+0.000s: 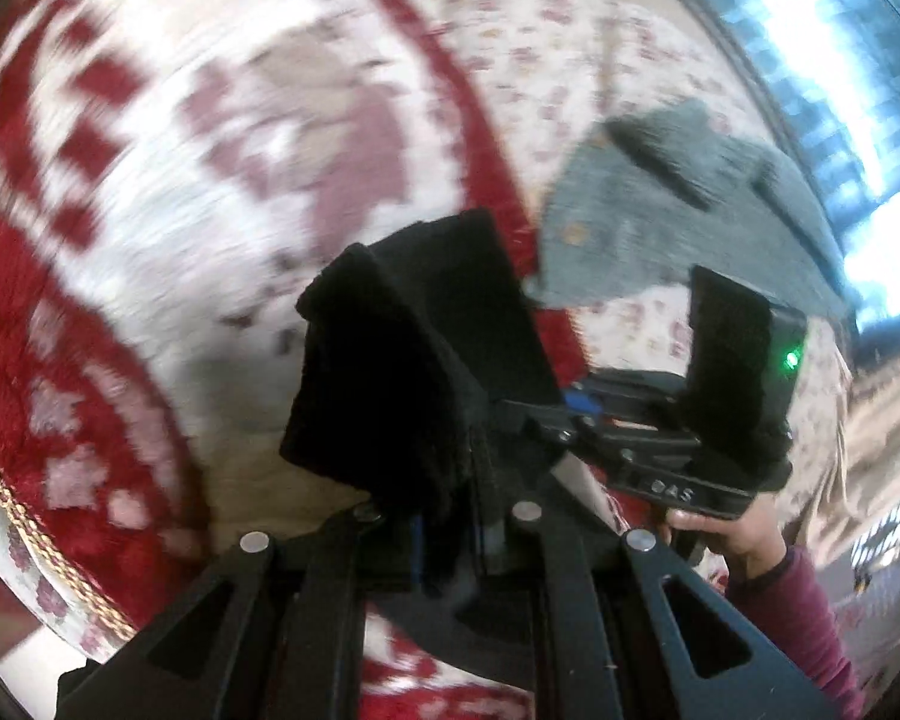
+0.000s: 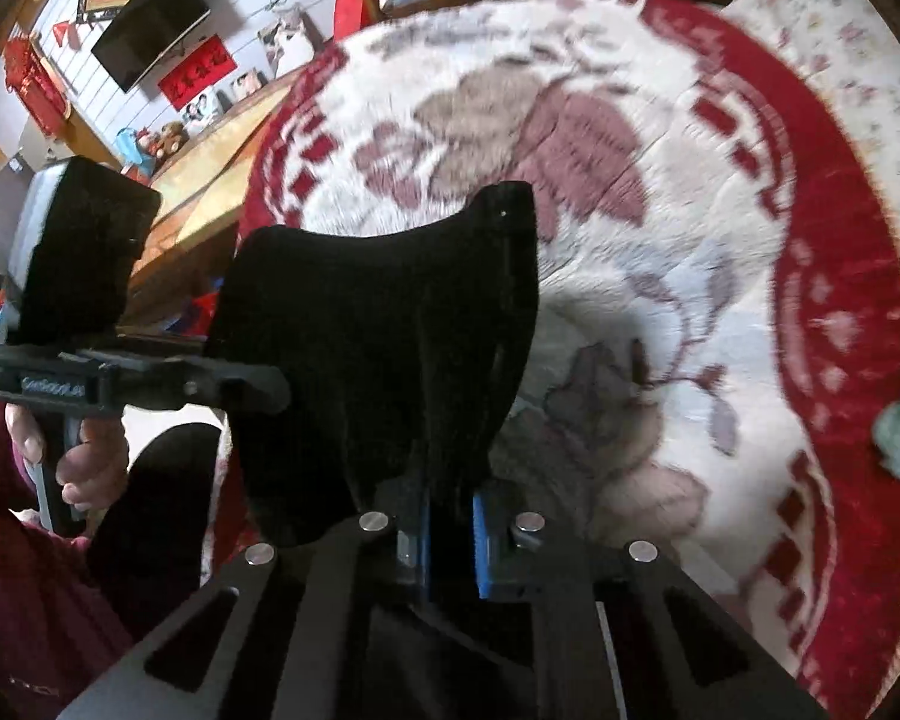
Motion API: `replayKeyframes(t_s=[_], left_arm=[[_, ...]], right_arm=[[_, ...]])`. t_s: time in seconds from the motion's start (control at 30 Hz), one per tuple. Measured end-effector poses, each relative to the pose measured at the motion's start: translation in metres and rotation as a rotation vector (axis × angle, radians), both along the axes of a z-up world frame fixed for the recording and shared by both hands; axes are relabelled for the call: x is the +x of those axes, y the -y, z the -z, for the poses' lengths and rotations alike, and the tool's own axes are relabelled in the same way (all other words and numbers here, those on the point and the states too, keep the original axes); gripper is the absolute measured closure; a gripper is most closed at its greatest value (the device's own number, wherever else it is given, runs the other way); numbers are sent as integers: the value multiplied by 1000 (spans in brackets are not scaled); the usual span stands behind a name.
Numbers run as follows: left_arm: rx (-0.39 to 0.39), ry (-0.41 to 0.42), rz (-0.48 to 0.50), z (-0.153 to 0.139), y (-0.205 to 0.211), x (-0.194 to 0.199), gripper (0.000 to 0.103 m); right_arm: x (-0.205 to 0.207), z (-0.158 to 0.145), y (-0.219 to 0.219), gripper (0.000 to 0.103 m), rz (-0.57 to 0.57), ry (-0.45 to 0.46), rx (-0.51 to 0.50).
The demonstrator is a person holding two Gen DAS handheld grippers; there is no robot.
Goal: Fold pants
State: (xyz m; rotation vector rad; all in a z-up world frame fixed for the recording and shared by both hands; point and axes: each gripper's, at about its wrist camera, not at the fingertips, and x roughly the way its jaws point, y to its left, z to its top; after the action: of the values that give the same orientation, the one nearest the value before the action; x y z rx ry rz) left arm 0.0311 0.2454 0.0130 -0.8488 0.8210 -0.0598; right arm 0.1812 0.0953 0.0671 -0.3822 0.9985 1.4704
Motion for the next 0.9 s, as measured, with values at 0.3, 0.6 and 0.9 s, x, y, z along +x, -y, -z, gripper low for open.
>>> replayKeyframes(t_s=[0.3,0.6,0.9], left_arm=[[116,129,243,-62,114,4,92],[266,114,489,-32,257,-6,91],[211,137,613,-9,303,-30,22]], right_arm=[[-18,-32,103,92,153,10,36],[-27,25,239,83,454,-44,-26],[-47,43,380,33,891,-68,-82]])
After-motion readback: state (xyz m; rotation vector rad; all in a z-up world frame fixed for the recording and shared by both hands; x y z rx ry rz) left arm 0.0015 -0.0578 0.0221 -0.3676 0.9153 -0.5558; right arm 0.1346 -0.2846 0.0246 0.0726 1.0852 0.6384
